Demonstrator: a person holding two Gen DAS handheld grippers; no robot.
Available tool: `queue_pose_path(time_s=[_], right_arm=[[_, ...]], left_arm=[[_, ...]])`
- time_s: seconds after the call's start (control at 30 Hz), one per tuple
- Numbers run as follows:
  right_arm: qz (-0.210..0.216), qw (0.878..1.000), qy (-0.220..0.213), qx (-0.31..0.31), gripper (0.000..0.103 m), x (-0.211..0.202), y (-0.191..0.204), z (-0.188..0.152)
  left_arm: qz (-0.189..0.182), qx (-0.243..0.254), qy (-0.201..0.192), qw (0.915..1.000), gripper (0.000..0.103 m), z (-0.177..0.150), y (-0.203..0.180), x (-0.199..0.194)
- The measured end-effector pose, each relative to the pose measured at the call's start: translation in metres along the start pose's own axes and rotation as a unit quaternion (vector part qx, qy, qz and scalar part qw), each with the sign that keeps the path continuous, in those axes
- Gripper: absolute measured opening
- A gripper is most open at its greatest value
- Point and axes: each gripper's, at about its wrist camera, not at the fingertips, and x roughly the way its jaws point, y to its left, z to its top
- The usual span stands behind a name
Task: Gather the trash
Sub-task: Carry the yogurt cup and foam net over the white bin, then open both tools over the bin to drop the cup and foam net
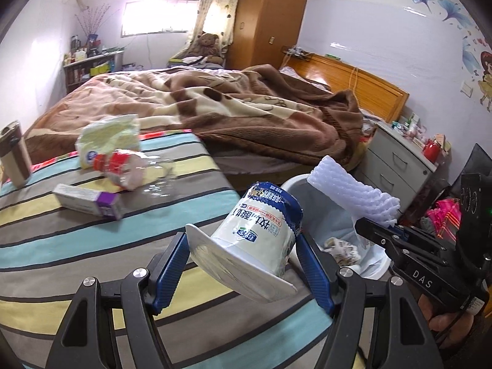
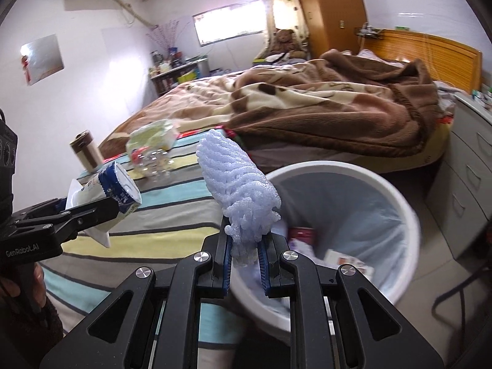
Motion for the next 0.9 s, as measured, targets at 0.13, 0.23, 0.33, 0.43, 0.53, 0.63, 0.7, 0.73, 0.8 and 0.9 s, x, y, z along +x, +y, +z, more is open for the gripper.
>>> queue_pose_path(time_s=[0.13,0.23,0.33,0.43,0.53,0.63,0.7,0.73,0.8,0.9], right_arm=[[-0.019,1.000,-0.001,0.012,0.015,-0.003,-0.014,-0.001],[-0.035,0.999,0.000,0.019,0.015,-0.004,-0.023,-0.002],[-0.054,0.998,0.005,0.027,0.015,-0.002,-0.033,-0.004],[-0.069,0.997,0.012,0.035,0.015,0.000,-0.044,-0.005],[-0.086,0.995,0.019,0.040,0.015,0.000,-0.054,-0.009],[-0.093,0.994,0.030,0.046,0.015,0.003,-0.060,-0.011],[-0.099,0.993,0.037,0.045,0.016,0.006,-0.062,-0.013],[-0.104,0.993,0.041,0.044,0.016,0.008,-0.063,-0.013],[-0.108,0.992,0.046,0.043,0.016,0.009,-0.066,-0.014],[-0.109,0.992,0.052,0.045,0.017,0.009,-0.070,-0.015]], left_arm=[[-0.011,0.010,0.004,0.9999,0.072,0.005,-0.020,0.012],[-0.016,0.022,0.008,0.9996,0.072,0.007,-0.037,0.021],[-0.025,0.025,0.017,0.9992,0.072,0.008,-0.049,0.031],[-0.035,0.029,0.023,0.9987,0.072,0.009,-0.062,0.043],[-0.043,0.031,0.030,0.9982,0.072,0.010,-0.072,0.052],[-0.049,0.036,0.033,0.9976,0.072,0.012,-0.084,0.062],[-0.054,0.036,0.040,0.9971,0.072,0.012,-0.090,0.069],[-0.055,0.039,0.041,0.9969,0.072,0.012,-0.093,0.070],[-0.056,0.043,0.042,0.9966,0.072,0.011,-0.099,0.075],[-0.063,0.043,0.045,0.9961,0.072,0.011,-0.106,0.079]])
